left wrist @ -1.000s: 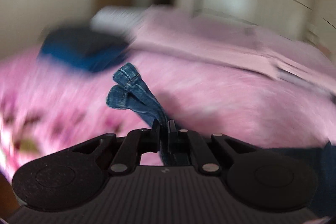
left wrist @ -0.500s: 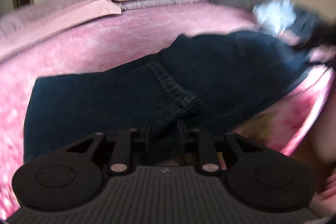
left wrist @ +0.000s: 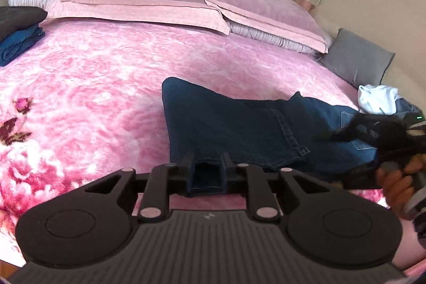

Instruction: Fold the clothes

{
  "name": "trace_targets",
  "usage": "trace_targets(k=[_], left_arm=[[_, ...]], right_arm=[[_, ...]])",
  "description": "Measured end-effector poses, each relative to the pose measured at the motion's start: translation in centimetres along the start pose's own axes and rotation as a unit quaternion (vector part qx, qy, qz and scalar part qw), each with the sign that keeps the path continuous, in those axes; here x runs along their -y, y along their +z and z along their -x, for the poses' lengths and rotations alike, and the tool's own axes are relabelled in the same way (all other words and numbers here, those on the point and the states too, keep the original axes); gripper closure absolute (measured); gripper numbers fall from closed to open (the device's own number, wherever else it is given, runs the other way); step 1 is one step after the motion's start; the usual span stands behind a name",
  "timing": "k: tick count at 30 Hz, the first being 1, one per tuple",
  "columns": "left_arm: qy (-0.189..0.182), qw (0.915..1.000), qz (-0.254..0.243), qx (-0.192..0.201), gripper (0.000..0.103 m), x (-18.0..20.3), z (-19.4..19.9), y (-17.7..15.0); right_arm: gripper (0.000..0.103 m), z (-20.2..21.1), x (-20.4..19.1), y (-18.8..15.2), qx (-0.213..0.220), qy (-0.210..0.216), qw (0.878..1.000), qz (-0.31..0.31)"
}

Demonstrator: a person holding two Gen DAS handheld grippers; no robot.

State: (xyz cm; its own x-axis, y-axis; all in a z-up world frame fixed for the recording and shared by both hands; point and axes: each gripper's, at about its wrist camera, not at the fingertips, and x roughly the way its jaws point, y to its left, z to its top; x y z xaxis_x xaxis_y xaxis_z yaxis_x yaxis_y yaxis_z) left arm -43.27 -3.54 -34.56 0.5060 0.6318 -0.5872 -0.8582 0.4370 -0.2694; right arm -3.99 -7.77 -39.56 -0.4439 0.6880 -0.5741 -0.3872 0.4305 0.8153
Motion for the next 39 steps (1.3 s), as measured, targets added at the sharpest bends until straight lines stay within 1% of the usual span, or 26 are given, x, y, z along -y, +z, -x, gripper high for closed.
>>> trace_targets(k=[1,5,6,7,8,9,10,11,12,13,14,15,16,19,20,21,22,23,26,28,30,31,34,37,38,39], left_arm=[[-0.002,1.0000,0.004,0.001,0.088,-0.3,0.0,-0.1],[-0.003,0.9998,0.021,0.002,0.088,-1.3,0.0,-0.3],[-0.004,0.9997,0.026,0.002,0.088,-1.6,0.0,-0.4],[-0.004,0.9995,0.030,0.002,0.088,-1.9,0.1,-0.4],[-0.003,0.9994,0.033,0.003,0.088,-2.1,0.1,-0.5],[-0.001,0.9994,0.034,0.004,0.088,-2.2,0.1,-0.5],[0.000,0.9994,0.035,0.005,0.088,-2.3,0.1,-0.5],[0.000,0.9993,0.036,0.006,0.088,-2.3,0.2,-0.5],[-0.001,0.9993,0.036,0.008,0.088,-2.4,0.2,-0.5],[-0.003,0.9993,0.036,0.009,0.088,-2.4,0.2,-0.4],[-0.005,0.9994,0.034,0.011,0.088,-2.4,0.1,-0.2],[-0.007,0.9994,0.032,0.013,0.088,-2.3,0.1,-0.1],[-0.009,0.9994,0.029,0.014,0.088,-2.1,0.0,0.1],[-0.020,0.9995,0.024,0.011,0.088,-1.5,-1.0,0.5],[-0.020,0.9996,0.021,0.007,0.088,-1.1,-1.6,0.5],[-0.021,0.9996,0.018,0.001,0.088,-0.8,-2.1,0.6],[-0.021,0.9997,0.014,-0.004,0.088,-0.4,-2.7,0.6],[-0.021,0.9997,0.012,-0.008,0.088,-0.1,-3.2,0.6],[-0.024,0.9995,0.008,-0.017,0.088,0.5,-4.3,0.7],[-0.024,0.9996,0.001,-0.018,0.088,0.9,-4.7,0.9],[-0.024,0.9995,-0.003,-0.018,0.088,1.1,-5.0,0.9],[-0.024,0.9995,-0.003,-0.019,0.088,1.2,-5.2,1.0],[-0.016,0.9994,-0.011,-0.027,0.088,1.6,-5.9,0.9],[-0.012,0.9993,-0.020,-0.030,0.089,1.7,-6.2,1.1],[-0.011,0.9992,-0.024,-0.029,0.089,1.6,-6.2,1.3],[-0.008,0.9992,-0.029,-0.027,0.090,1.5,-6.2,1.7]], right_arm=[[0.045,-0.4,-0.2,0.0,0.001,-0.017,1.000,0.000],[0.046,-1.9,-1.1,0.0,0.006,-0.020,1.000,0.009],[0.049,-2.5,-1.3,-0.1,0.006,-0.022,1.000,0.016],[0.056,-3.2,-1.5,-0.2,0.009,-0.032,0.999,0.026],[0.083,-3.7,-1.6,-0.4,0.019,-0.045,0.998,0.039],[0.091,-4.2,-1.6,-0.6,0.027,-0.053,0.997,0.050],[0.092,-4.1,-1.7,-0.9,0.040,-0.049,0.996,0.066],[0.093,-3.3,-2.4,-1.4,0.063,-0.039,0.993,0.093],[0.093,-2.6,-3.0,-1.8,0.086,-0.029,0.989,0.120],[0.094,-1.6,-3.8,-2.4,0.114,-0.016,0.981,0.154],[0.094,-0.1,-5.0,-3.0,0.150,0.000,0.968,0.200],[0.094,1.5,-6.1,-3.5,0.186,0.012,0.952,0.242],[0.094,2.6,-6.6,-3.6,0.209,0.011,0.941,0.268],[0.094,2.6,-4.5,-1.4,0.203,-0.068,0.946,0.244],[0.094,2.3,-3.4,-0.5,0.190,-0.092,0.952,0.224],[0.094,1.5,-1.4,0.5,0.156,-0.106,0.967,0.174],[0.094,1.1,0.6,1.1,0.135,-0.100,0.978,0.127],[0.094,1.1,1.4,1.0,0.137,-0.085,0.980,0.114],[0.094,1.2,0.8,0.4,0.152,-0.077,0.976,0.134],[0.094,2.0,0.0,0.6,0.163,-0.060,0.973,0.149],[0.094,2.5,-0.1,0.5,0.167,-0.054,0.972,0.157],[0.094,2.3,0.1,0.6,0.163,-0.058,0.972,0.158],[0.095,0.5,1.6,1.4,0.128,-0.099,0.976,0.148],[0.094,1.0,1.2,1.2,0.136,-0.097,0.976,0.142],[0.091,0.9,0.5,1.1,0.135,-0.112,0.972,0.156],[0.079,1.0,-0.3,0.8,0.135,-0.139,0.964,0.181]])
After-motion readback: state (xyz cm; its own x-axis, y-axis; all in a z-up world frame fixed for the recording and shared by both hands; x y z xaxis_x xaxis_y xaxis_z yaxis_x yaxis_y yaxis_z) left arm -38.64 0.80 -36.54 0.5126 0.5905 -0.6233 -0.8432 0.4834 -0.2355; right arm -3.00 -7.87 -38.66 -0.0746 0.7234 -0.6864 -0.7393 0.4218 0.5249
